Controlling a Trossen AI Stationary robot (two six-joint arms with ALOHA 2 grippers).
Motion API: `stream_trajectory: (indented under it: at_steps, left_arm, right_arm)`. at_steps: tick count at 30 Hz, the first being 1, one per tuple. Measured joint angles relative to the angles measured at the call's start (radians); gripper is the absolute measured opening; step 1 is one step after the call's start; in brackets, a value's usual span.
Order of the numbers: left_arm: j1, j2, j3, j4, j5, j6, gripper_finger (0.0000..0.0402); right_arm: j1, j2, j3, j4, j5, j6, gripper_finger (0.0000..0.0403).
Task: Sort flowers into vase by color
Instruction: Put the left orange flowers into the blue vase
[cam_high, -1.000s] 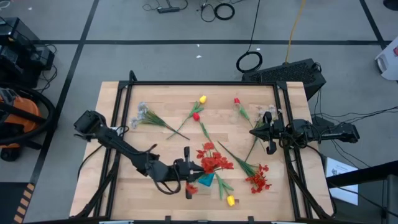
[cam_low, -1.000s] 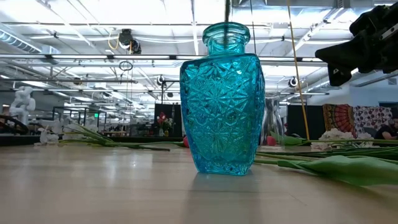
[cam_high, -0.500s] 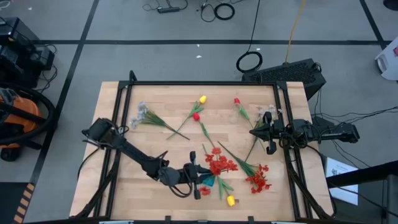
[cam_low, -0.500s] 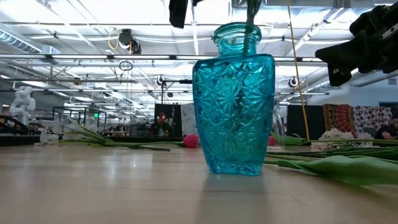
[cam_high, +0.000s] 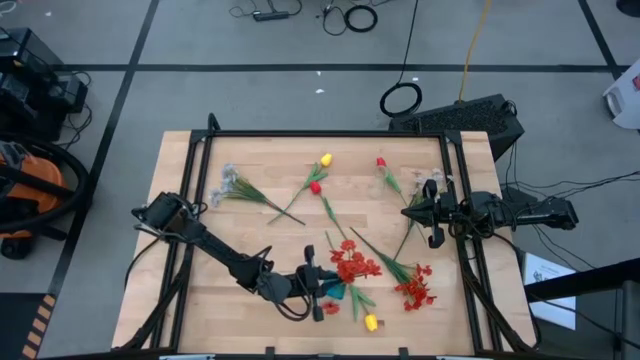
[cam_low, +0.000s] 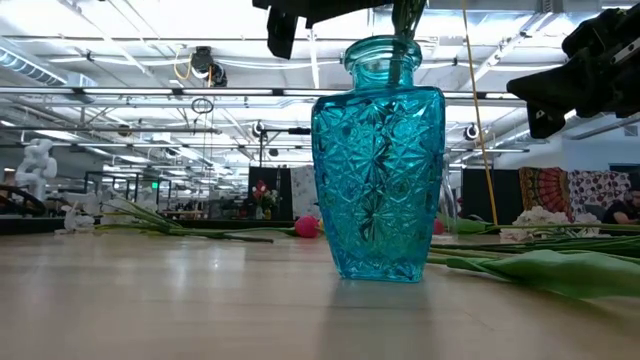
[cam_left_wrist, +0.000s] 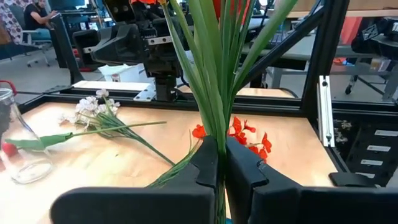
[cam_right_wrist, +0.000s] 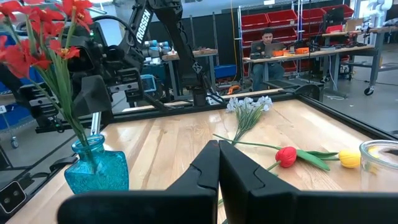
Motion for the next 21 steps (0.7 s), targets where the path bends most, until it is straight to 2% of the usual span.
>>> stream_trajectory:
  at_steps: [12, 18, 21]
  left_arm:
    - [0.0, -0.003, 0.0, -0.05, -0.006, 0.002, 0.013]
    - [-0.002, -0.019, 0.0, -0.074, -0.006, 0.007, 0.0136]
    - [-0.004, -0.054, 0.0, -0.153, -0.006, 0.0, 0.0136]
  right_arm:
    - [0.0, 0.0, 0.0, 0.0, 0.0, 0.0, 0.0]
    - [0.0, 0.0, 0.0, 0.0, 0.0, 0.0, 0.0]
    - [0.0, 0.0, 0.0, 0.0, 0.0, 0.0, 0.0]
